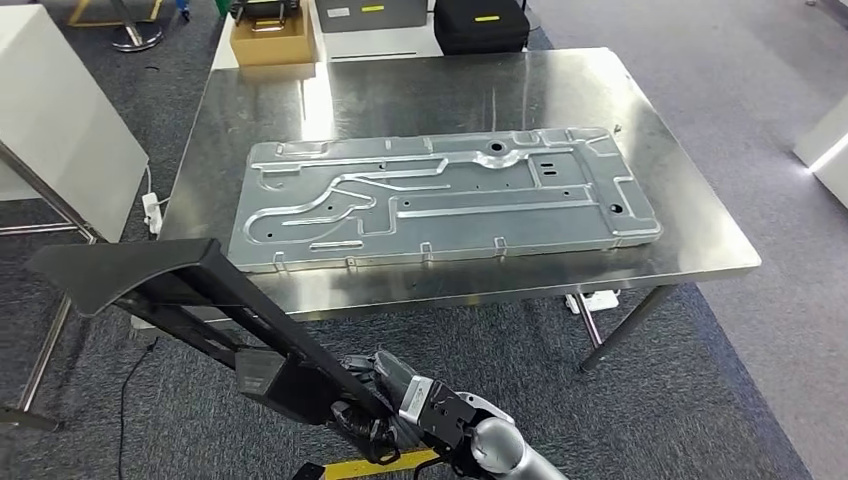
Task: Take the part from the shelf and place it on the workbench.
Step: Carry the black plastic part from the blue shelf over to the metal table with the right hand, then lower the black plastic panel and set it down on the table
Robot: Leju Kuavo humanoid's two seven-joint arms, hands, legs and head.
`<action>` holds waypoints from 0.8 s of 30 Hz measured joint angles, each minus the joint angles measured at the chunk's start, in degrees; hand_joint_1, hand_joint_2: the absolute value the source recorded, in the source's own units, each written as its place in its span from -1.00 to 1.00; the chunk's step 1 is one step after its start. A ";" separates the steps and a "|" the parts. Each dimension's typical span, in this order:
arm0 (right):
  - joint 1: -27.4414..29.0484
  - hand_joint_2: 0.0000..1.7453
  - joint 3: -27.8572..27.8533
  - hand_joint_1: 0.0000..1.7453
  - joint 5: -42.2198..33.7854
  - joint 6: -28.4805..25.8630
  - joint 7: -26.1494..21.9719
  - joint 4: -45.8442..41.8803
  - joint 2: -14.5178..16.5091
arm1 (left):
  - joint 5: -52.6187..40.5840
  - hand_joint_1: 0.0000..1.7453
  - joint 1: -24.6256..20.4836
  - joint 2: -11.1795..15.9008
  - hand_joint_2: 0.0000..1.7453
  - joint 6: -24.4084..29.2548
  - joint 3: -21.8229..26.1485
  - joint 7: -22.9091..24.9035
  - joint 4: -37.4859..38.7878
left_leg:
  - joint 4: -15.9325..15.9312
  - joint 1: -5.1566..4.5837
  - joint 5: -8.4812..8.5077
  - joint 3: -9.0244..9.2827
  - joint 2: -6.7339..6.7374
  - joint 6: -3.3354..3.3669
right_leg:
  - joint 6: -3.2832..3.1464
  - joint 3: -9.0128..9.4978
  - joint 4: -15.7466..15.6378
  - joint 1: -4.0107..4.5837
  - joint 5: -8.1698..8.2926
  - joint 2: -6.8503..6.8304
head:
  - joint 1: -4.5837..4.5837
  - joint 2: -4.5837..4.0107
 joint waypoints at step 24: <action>-9.78 1.00 -2.32 0.96 -7.37 0.81 4.09 3.74 2.39 | -1.93 -1.00 -0.69 -0.13 1.00 -1.00 0.62 0.80 0.00 | 0.08 0.66 -0.26 -0.19 4.47 -0.39 | 0.99 -0.79 1.51 -0.30 -2.97 -1.49 | 0.03 0.00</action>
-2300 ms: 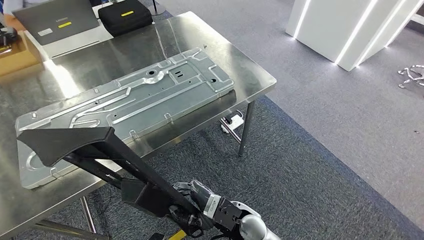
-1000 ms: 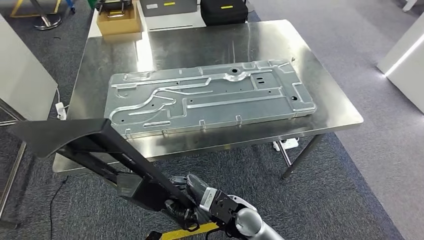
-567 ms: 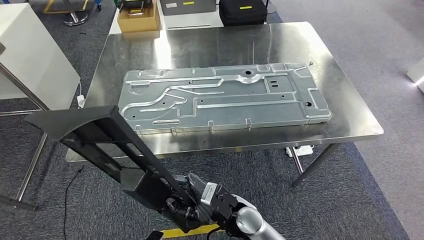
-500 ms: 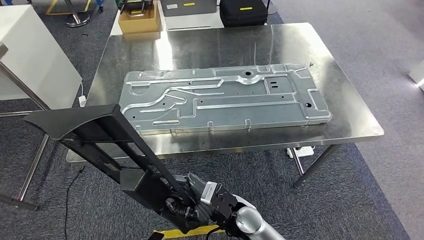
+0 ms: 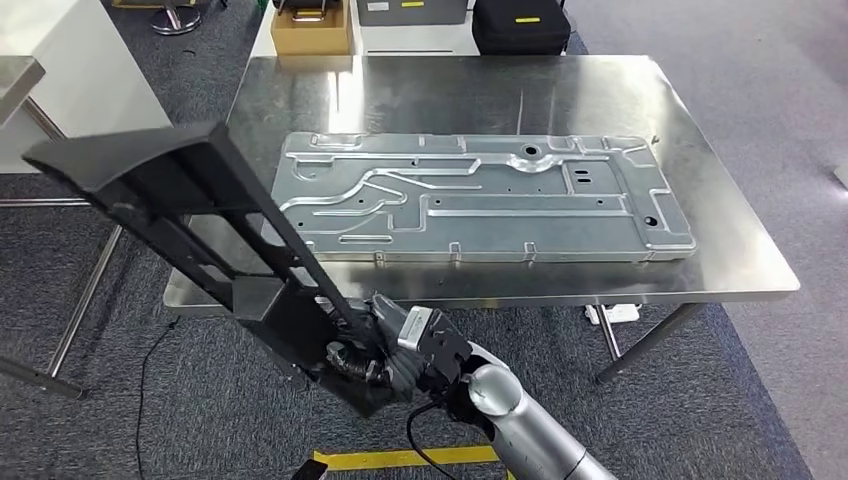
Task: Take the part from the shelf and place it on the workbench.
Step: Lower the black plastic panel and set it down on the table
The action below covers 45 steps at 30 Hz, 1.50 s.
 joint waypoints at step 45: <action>-29.40 1.00 2.15 0.96 79.47 -54.20 23.91 39.85 9.09 | -7.66 -1.00 -1.41 -1.10 1.00 -3.90 -1.43 2.09 0.00 | 4.60 -0.06 -2.80 -2.79 -0.54 -2.26 | -2.41 1.30 -8.13 0.12 6.72 0.51 | -0.10 0.00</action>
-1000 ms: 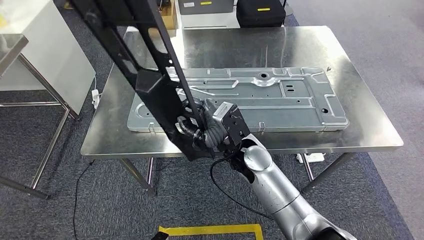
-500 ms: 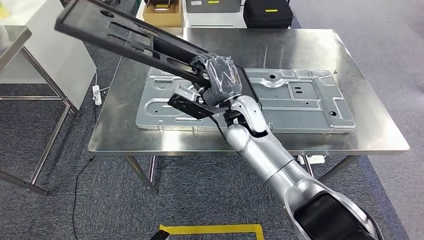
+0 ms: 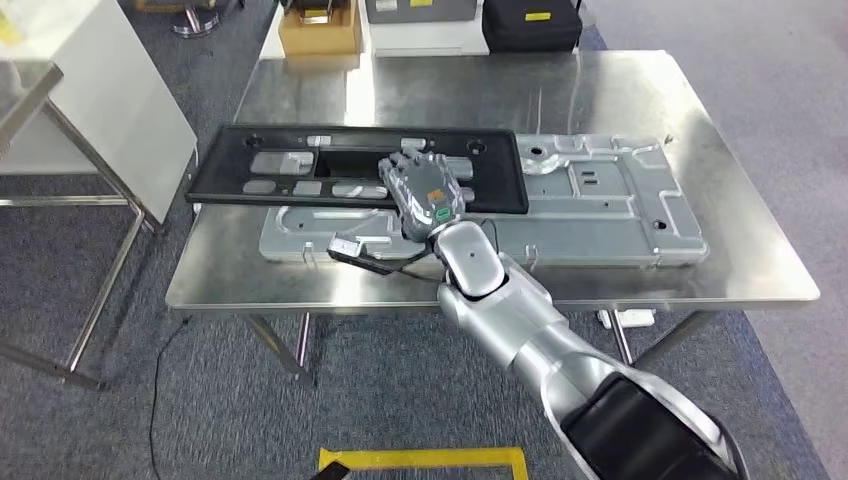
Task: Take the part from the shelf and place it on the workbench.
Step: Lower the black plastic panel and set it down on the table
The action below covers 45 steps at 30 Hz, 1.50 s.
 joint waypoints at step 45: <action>0.87 1.00 0.19 0.96 1.23 3.04 -2.26 6.77 2.12 | -0.68 -1.00 0.16 -0.27 1.00 -1.20 -0.02 -0.73 0.00 | -3.98 0.31 2.97 1.77 -0.03 1.09 | 1.76 -1.42 2.29 0.15 -0.95 0.39 | 0.05 0.00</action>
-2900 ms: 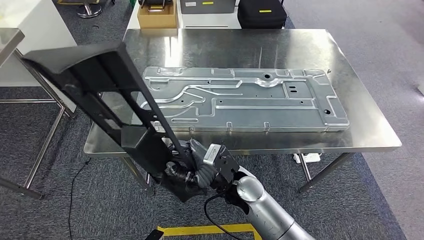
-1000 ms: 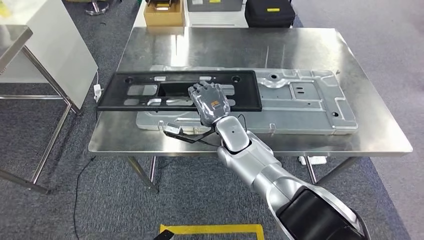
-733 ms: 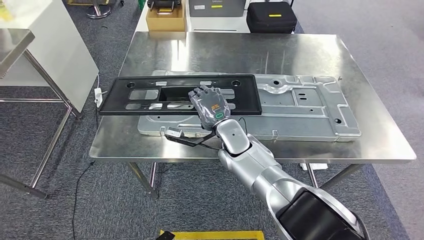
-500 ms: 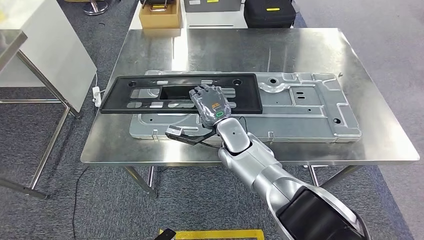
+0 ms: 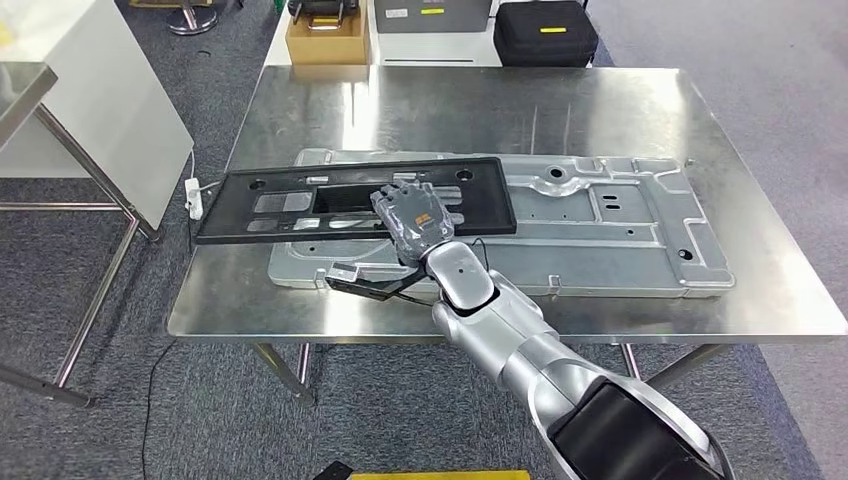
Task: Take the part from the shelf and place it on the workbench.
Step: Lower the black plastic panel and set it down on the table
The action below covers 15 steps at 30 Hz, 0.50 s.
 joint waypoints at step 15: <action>2.99 1.00 0.00 0.96 -1.39 4.37 -2.61 3.28 0.43 | 0.11 -1.00 -0.34 -0.05 1.00 -0.90 -0.03 -1.37 0.00 | 0.51 -0.17 -1.43 0.42 0.06 -1.17 | -1.28 0.60 -1.52 -0.09 0.93 0.05 | 0.01 0.00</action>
